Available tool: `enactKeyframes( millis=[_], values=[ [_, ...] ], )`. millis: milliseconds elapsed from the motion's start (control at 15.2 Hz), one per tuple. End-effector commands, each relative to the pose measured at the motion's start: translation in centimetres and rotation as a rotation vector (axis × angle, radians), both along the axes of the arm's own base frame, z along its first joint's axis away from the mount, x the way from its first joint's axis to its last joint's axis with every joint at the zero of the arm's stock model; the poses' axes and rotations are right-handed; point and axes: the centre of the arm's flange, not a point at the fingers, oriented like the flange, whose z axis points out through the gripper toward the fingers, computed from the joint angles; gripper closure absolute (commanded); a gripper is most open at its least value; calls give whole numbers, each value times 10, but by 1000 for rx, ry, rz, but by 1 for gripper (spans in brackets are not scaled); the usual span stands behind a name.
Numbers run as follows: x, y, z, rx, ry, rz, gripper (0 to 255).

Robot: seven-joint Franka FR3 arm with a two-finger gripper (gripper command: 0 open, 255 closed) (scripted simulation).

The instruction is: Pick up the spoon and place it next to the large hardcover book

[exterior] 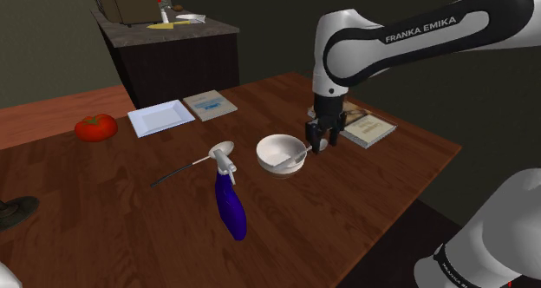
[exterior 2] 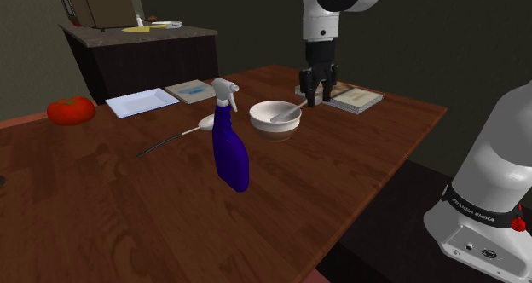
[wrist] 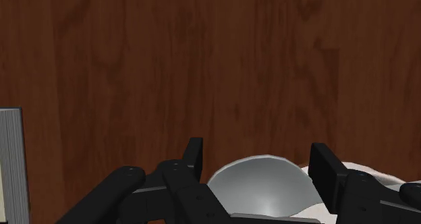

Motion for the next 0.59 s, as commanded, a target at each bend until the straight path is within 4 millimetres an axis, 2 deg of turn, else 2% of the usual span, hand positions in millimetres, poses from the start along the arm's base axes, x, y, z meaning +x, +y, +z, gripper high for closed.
enactKeyframes(
  millis=[0, 528],
  values=[
    [-12, -20, -1, 1, 0, 2, 255],
    [-59, -114, -1, 1, 0, 2, 255]
  ],
)
